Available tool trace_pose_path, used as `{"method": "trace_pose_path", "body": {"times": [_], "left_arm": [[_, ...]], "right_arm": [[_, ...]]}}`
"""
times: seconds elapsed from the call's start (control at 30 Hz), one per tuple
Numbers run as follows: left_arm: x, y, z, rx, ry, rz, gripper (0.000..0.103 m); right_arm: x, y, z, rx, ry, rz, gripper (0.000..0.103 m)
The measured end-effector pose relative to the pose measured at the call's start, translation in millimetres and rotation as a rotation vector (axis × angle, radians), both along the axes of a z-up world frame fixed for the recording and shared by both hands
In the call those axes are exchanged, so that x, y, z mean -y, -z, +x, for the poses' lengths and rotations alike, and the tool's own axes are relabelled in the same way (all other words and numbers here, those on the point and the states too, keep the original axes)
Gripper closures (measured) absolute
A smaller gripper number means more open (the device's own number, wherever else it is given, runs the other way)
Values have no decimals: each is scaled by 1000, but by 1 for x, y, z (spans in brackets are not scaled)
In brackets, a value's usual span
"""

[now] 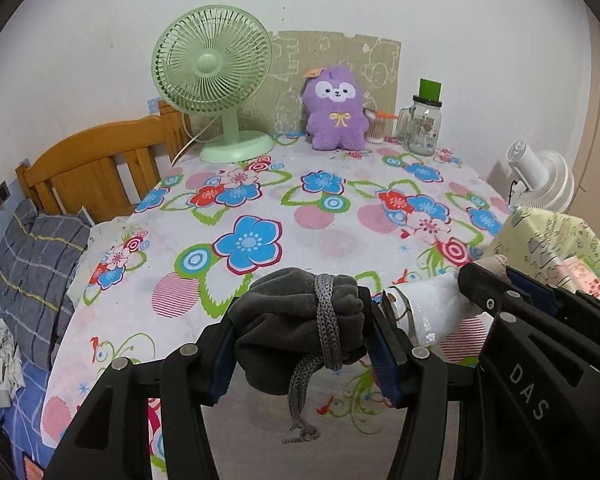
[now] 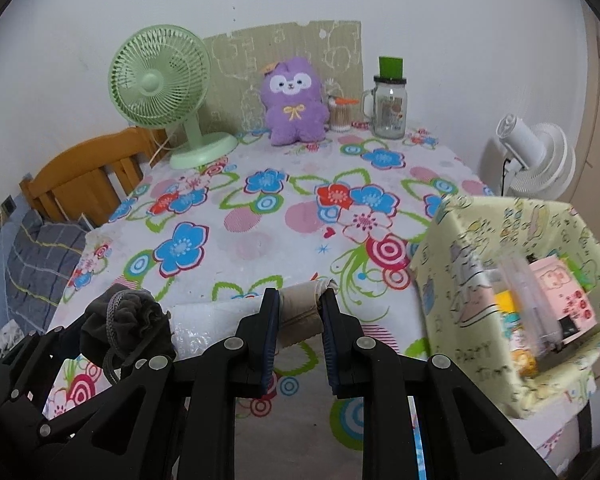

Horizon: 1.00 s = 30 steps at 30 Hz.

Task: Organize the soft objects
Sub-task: 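Carry the grey bag with the left tool while the right tool carries the white roll over the box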

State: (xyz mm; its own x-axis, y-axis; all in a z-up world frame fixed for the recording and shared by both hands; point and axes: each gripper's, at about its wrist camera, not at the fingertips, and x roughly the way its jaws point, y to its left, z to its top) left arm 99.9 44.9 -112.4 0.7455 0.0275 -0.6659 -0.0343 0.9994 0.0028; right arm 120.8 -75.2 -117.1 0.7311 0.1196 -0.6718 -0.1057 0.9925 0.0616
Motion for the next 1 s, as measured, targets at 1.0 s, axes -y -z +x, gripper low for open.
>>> {"method": "trace_pose_path", "body": {"times": [1.0], "left_arm": [[81,-78,-25,141,62,45,44]], "right_arm": [[77,-82,-31,150,14,-12,80]]}}
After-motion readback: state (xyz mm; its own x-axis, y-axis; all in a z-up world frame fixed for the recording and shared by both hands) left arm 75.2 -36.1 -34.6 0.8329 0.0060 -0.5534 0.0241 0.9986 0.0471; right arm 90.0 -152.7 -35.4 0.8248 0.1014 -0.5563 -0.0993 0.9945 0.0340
